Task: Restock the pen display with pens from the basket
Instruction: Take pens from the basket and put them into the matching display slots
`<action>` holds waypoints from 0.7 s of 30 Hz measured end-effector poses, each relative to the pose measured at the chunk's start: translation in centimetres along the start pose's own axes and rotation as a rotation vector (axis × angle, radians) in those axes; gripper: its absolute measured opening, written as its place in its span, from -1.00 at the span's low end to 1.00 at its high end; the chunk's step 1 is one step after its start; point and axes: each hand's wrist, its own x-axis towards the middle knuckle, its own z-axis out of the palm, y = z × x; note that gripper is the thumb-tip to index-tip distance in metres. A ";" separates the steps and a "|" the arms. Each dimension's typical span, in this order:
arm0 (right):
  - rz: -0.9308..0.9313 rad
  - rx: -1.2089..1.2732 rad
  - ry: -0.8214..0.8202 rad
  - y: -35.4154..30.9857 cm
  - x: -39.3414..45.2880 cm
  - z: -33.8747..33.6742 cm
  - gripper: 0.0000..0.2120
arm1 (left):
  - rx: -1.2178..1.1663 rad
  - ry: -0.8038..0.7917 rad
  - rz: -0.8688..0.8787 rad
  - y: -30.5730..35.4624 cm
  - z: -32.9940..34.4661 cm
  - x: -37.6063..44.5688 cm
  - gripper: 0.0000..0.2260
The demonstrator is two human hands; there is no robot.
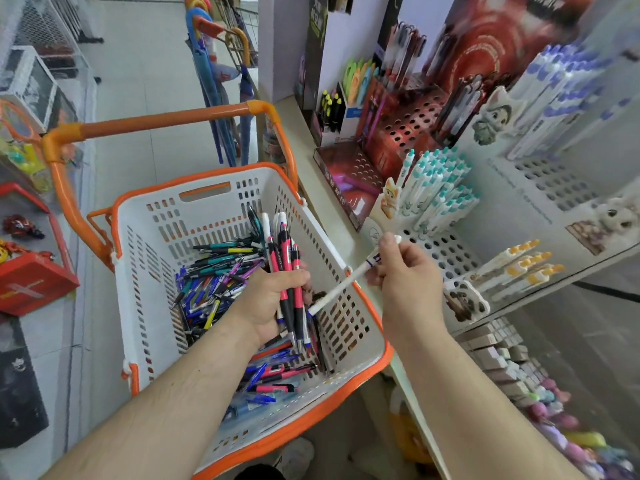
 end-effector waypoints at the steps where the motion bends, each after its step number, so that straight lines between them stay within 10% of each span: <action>1: -0.009 0.061 0.067 -0.5 0.0 -0.9 -0.72 | -0.019 -0.040 -0.008 0.1 0.5 0.0 -0.85; 7: -0.068 0.209 0.386 -1.9 -1.1 -6.0 -0.71 | -0.147 -0.375 -0.155 -0.1 6.4 -0.1 -0.51; 21: -0.047 0.550 0.658 -5.5 -7.2 -18.1 -0.82 | -0.555 -0.909 -0.496 -3.9 22.1 -2.5 -0.63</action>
